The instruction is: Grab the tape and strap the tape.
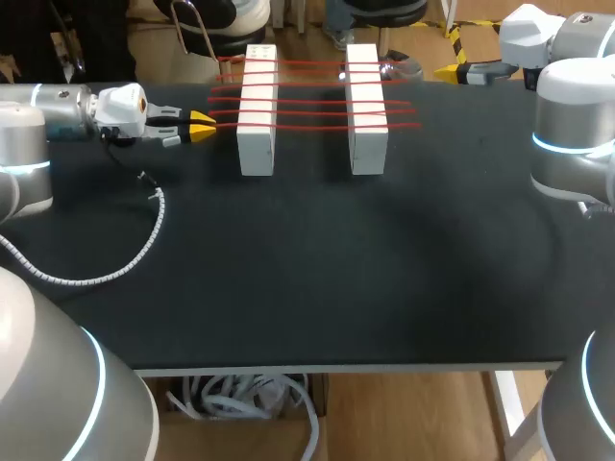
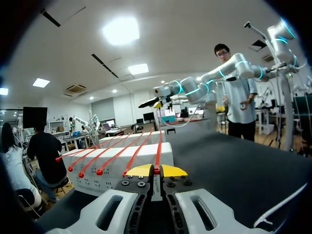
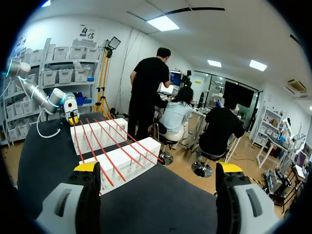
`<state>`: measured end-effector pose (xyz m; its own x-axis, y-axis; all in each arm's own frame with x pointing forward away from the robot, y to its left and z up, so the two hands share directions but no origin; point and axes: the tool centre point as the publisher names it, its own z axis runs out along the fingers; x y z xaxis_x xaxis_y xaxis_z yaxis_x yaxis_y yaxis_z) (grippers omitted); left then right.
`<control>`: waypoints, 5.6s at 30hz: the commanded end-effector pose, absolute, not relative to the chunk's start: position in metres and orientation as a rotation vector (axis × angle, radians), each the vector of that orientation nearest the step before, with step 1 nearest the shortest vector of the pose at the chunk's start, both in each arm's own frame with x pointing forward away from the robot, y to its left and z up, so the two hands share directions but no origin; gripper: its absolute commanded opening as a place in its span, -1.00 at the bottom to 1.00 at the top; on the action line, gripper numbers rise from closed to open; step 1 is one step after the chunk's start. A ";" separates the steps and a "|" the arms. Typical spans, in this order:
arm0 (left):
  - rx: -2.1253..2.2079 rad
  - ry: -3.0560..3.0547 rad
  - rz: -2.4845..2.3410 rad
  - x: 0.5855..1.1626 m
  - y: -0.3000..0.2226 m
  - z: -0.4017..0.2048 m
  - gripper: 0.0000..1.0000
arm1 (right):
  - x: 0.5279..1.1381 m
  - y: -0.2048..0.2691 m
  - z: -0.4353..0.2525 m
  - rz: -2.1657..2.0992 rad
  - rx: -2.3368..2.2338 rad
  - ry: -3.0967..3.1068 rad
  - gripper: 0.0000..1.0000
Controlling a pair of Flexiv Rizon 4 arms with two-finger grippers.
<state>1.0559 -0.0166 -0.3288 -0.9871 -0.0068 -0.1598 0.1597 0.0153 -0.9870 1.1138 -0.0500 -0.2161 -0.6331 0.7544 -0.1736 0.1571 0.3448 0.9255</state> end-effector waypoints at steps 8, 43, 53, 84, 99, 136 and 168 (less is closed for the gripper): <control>0.199 2.139 -2.121 1.048 -0.037 -0.308 -1.00 | 1.114 -0.050 -0.216 1.291 0.793 2.013 1.00; 0.293 1.971 -2.278 0.979 -0.099 -0.234 -1.00 | 1.114 -0.050 -0.216 1.291 0.793 2.013 1.00; 0.293 1.971 -2.278 0.979 -0.099 -0.234 -1.00 | 1.114 -0.050 -0.216 1.291 0.793 2.013 1.00; 0.475 1.424 -2.468 0.933 -0.113 -0.201 -1.00 | 1.114 -0.050 -0.216 1.291 0.793 2.013 1.00; 0.397 1.468 -2.557 0.909 -0.117 -0.174 -1.00 | 1.114 -0.050 -0.216 1.291 0.793 2.013 1.00; 0.337 1.528 -2.578 0.897 -0.113 -0.154 -1.00 | 1.114 -0.050 -0.216 1.291 0.793 2.013 1.00; 0.337 1.528 -2.578 0.897 -0.113 -0.154 -1.00 | 1.057 -0.141 -0.179 1.364 2.719 1.869 1.00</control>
<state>0.8970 -0.1124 -0.1538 -0.9672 0.0064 -0.2540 0.2196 -0.4815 -0.8485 1.0628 -0.1356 -0.1810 -0.1526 0.7835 0.6024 0.7201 -0.3293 0.6108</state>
